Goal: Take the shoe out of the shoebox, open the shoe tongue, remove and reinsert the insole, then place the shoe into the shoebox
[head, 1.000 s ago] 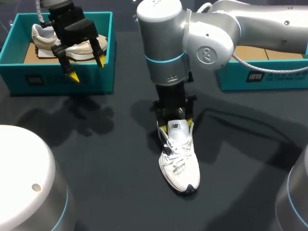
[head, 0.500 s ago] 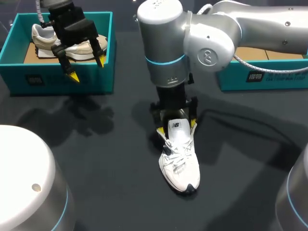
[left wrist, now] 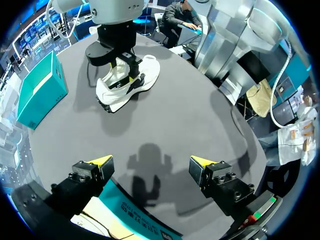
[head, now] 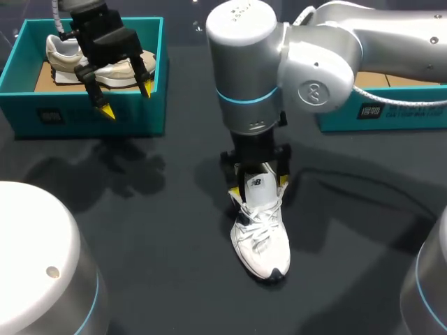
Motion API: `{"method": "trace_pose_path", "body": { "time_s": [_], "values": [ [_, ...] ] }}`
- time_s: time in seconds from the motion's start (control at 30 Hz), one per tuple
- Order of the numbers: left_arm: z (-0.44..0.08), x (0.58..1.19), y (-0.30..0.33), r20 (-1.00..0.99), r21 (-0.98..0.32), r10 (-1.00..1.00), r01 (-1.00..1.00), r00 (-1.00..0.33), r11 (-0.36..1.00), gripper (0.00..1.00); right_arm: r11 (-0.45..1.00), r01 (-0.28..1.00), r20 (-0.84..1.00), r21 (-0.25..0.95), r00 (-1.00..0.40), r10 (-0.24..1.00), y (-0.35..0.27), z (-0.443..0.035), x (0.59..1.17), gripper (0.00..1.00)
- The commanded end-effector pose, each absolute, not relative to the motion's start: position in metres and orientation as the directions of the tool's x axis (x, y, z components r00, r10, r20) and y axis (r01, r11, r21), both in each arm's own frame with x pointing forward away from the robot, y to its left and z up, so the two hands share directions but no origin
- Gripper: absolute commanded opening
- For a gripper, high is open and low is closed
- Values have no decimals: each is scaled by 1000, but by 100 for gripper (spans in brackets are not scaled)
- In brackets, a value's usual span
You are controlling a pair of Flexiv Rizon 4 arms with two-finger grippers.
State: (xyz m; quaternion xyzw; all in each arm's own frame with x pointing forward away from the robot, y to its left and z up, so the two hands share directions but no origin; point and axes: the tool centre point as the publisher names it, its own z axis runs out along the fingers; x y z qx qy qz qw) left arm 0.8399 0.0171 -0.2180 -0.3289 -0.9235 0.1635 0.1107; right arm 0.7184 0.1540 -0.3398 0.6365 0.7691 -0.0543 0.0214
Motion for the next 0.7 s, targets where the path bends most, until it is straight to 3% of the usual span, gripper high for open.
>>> {"method": "trace_pose_path", "body": {
  "time_s": [0.03,0.7],
  "values": [
    [-218,839,18,95,-373,644,573,-759,730,100,179,983,-92,-33,-181,979,147,-336,709,100],
    [-218,839,18,95,-373,644,573,-759,730,100,99,995,-71,-14,-100,992,143,-325,664,100]
  ]
}}
